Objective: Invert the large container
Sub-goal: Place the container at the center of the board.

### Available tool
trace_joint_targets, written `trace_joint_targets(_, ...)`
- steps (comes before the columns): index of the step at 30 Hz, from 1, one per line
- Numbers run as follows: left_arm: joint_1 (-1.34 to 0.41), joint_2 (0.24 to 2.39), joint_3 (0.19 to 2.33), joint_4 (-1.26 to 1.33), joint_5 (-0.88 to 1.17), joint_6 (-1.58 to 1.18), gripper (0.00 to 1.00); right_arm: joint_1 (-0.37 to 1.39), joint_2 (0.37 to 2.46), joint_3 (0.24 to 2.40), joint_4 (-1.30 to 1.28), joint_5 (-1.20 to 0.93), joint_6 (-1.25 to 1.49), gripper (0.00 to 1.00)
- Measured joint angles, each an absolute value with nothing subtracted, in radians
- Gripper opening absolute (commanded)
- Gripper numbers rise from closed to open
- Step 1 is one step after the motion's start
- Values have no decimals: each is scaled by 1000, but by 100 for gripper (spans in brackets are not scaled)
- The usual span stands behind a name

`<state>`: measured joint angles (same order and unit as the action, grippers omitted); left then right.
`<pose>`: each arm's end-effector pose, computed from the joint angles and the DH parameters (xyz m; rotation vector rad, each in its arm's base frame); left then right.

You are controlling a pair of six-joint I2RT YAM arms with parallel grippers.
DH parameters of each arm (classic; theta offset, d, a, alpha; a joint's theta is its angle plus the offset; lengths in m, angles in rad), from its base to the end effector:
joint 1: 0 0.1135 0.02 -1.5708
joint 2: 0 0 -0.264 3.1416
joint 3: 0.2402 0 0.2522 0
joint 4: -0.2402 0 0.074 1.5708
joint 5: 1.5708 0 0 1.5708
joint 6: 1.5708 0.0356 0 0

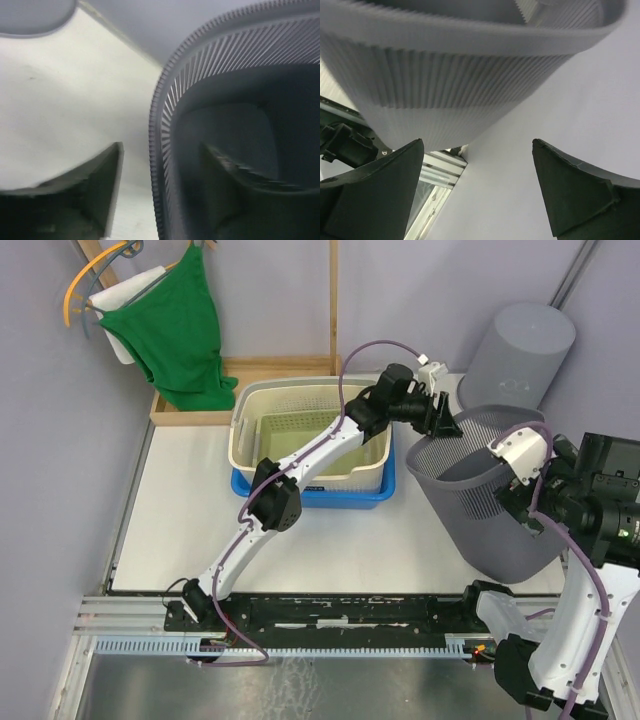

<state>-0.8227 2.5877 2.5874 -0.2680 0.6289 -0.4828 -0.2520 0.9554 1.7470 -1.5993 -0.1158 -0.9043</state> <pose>0.3851 -0.4457 0.2850 0.8266 1.8865 -1.4420 0.0714 -0.0141 0.4665 -0.8255 2.2658 -0.4115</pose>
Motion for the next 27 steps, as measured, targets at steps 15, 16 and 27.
trace_joint_targets(15,-829,2481,2435,-426,341,-139,99,-252,1044,1703,-1575,-294,-935,97)
trace_joint_targets(16,-830,2463,2415,-427,319,-116,99,-252,1043,1692,-1571,-298,-933,97)
trace_joint_targets(27,-857,2326,2270,-471,143,39,99,-252,1026,1504,-1359,-262,-826,97)
